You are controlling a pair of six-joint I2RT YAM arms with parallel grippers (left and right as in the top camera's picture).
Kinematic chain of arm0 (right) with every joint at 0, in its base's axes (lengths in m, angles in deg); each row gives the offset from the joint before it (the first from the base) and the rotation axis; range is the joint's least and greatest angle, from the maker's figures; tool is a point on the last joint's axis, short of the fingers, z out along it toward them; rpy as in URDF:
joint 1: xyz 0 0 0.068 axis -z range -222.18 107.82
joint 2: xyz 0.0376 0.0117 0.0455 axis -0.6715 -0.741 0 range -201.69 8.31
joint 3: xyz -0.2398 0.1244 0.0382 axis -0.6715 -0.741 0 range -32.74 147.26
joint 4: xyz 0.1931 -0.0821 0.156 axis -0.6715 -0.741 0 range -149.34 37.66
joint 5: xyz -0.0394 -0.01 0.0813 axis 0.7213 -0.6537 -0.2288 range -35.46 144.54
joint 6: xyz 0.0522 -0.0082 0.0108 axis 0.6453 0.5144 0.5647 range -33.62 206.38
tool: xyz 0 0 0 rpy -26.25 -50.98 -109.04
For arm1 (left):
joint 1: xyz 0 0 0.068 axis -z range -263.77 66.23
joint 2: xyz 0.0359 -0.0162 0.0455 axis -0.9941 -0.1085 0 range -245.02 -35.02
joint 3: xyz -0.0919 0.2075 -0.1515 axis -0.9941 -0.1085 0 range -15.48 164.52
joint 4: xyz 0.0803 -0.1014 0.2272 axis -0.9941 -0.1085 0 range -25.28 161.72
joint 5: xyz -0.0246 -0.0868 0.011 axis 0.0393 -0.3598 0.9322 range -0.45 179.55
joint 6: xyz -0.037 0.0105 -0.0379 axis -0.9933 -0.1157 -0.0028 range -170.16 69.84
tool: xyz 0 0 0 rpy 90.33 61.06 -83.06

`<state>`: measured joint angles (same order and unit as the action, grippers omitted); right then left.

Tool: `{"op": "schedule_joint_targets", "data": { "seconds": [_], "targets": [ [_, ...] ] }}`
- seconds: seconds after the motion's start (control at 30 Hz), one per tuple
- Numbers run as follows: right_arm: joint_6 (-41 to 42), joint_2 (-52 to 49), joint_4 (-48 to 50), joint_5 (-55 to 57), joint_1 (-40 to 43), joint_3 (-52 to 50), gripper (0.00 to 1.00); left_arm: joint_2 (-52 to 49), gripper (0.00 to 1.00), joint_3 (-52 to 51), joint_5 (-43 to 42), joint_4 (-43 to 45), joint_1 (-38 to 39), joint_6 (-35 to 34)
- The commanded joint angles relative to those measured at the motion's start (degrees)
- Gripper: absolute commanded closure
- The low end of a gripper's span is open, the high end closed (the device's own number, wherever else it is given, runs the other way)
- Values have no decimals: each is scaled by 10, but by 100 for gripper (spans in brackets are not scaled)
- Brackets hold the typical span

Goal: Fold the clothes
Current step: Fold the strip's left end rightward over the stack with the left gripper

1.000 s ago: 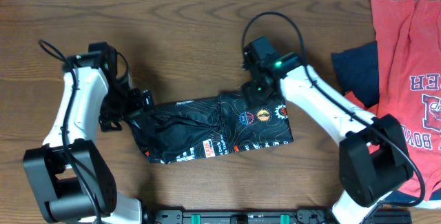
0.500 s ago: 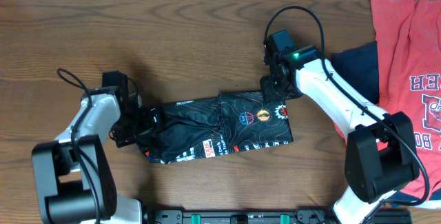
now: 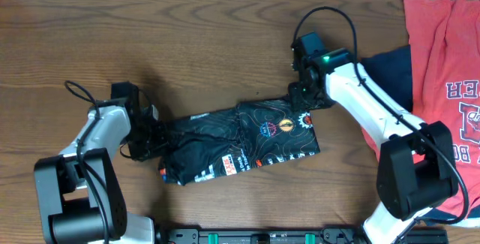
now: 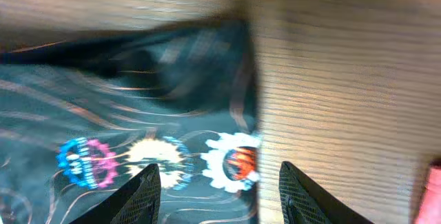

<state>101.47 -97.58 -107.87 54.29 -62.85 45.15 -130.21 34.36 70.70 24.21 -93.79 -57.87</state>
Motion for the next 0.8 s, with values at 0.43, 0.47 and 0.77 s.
{"op": "schedule_joint_targets", "data": {
  "seconds": [0.43,0.47,0.77],
  "targets": [
    [-11,47,-17,17,106,4,46,-2,94,282,10,-249,-109,-1],
    [-11,47,-18,17,106,4,46,-2,94,282,-27,-255,-99,-1],
    [-10,47,-20,17,106,4,46,-2,94,282,-124,-222,89,-12]
  ]
}}
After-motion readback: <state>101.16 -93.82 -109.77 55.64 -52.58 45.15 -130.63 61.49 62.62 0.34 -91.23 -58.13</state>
